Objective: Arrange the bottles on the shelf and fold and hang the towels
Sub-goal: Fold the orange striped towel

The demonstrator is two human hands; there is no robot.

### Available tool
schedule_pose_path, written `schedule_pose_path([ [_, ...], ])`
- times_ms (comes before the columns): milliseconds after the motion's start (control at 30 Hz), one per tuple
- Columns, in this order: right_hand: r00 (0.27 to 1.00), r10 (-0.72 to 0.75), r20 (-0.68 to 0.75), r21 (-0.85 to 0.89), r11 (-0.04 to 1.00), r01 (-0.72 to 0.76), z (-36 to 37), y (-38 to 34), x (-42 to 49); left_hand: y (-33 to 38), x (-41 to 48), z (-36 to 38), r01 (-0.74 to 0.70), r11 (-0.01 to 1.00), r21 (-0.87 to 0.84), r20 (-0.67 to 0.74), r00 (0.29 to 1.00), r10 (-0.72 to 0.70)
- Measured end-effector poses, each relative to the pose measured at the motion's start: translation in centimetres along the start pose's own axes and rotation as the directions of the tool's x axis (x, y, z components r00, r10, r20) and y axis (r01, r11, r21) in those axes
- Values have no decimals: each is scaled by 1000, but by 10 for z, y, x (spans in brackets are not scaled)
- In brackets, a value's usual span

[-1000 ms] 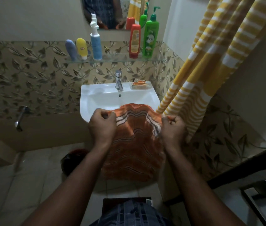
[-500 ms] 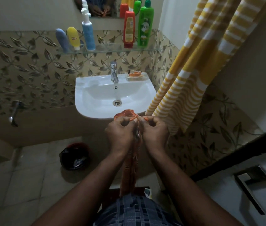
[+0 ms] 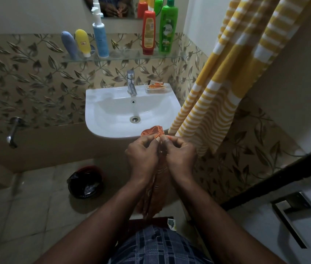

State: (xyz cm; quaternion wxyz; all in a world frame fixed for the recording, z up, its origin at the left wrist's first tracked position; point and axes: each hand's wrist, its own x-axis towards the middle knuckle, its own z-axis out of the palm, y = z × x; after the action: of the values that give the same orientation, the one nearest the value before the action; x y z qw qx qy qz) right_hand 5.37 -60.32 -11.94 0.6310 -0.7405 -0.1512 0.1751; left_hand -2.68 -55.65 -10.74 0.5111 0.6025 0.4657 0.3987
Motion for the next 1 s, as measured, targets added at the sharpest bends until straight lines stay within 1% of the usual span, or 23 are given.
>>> schedule_pose_path([
  [133, 1000, 12, 24, 23, 1000, -12, 2, 2, 0, 0, 0, 1, -61, 998, 33, -8, 998, 61],
  [267, 1000, 3, 14, 18, 1000, -3, 3, 3, 1, -2, 2, 2, -139, 986, 93, -10, 990, 141],
  [367, 1000, 5, 7, 8, 1000, -5, 3, 1, 0, -3, 3, 3, -140, 983, 121, -29, 989, 144],
  [500, 1000, -3, 24, 13, 1000, 3, 4, -2, -1, 1, 3, 4, -125, 986, 106, -58, 990, 132],
  [567, 998, -22, 58, 25, 999, 21, 6, -2, -2, 2, 5, 5, -116, 989, 88, -61, 991, 121],
  [700, 990, -35, 134, 117, 993, 19, 13, -4, -8, 3, 9, 3, -101, 993, 57, -39, 994, 104],
  [800, 977, 4, 214, 282, 957, -65, 9, -11, -11, 5, 7, 0, -106, 994, -21, 20, 994, 106],
  [867, 955, 9, 297, 371, 920, -125, 3, -18, -12, 6, 10, -2, -93, 991, -92, 60, 993, 98],
  [933, 919, 12, 394, 403, 896, -184, -2, -20, -12, 4, 16, -5, -33, 987, -160, 73, 996, 45],
  [1000, 901, 26, 433, 376, 903, -206, -5, -22, -12, 3, 21, -8, -11, 982, -190, 67, 997, 24],
])
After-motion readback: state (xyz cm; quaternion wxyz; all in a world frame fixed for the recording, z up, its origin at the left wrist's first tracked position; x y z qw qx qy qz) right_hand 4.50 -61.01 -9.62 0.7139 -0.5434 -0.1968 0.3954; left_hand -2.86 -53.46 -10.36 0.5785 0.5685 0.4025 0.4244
